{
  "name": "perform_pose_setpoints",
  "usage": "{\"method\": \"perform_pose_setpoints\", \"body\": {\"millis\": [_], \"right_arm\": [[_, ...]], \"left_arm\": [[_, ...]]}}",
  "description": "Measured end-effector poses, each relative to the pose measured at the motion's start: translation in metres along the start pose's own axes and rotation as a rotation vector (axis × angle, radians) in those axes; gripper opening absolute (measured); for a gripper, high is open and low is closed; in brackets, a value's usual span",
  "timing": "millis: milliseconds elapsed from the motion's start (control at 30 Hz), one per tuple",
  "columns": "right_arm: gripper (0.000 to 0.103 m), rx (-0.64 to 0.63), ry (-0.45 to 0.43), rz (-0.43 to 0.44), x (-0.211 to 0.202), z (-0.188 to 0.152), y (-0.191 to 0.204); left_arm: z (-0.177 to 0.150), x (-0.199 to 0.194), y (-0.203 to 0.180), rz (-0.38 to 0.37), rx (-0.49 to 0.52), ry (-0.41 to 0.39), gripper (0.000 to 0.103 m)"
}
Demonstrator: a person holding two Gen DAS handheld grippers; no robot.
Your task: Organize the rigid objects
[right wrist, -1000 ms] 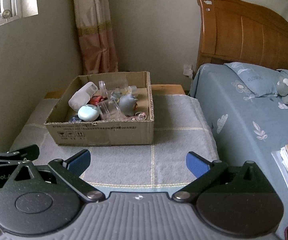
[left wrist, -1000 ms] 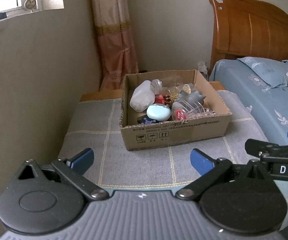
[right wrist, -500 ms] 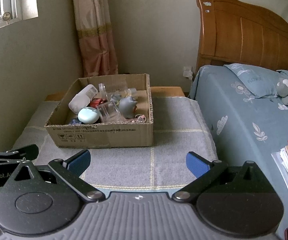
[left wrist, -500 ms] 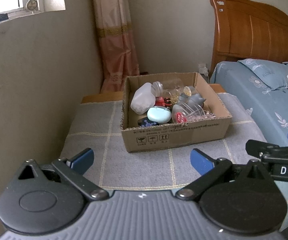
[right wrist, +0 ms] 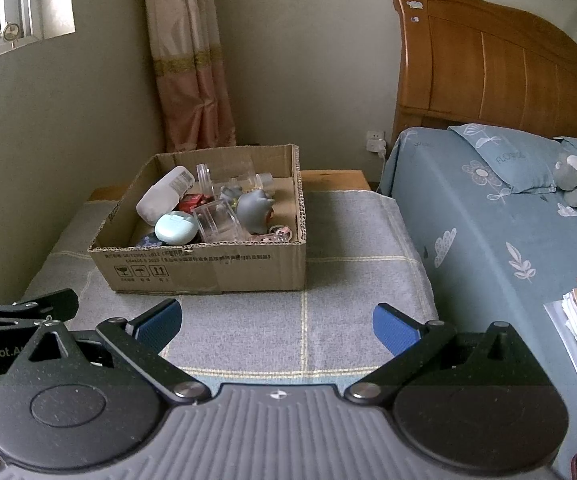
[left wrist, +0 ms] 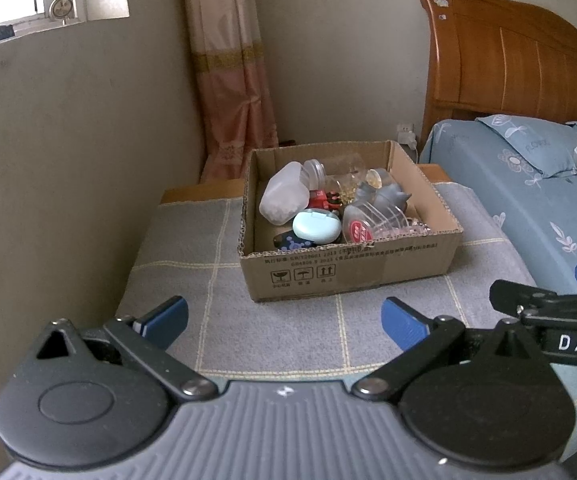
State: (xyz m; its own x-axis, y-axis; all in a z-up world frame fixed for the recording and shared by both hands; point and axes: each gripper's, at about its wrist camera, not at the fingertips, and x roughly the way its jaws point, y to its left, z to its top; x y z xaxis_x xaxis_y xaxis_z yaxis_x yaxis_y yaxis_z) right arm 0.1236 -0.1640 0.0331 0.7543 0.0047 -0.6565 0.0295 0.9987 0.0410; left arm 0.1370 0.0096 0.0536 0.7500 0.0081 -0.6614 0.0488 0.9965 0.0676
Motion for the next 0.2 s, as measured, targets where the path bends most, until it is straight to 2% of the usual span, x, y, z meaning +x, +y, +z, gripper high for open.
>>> {"method": "perform_pose_setpoints", "body": {"millis": [200], "right_arm": [[0.103, 0.001, 0.001, 0.001, -0.0001, -0.0007, -0.0004]], "left_arm": [[0.0000, -0.0002, -0.0005, -0.001, 0.000, -0.001, 0.102]]}}
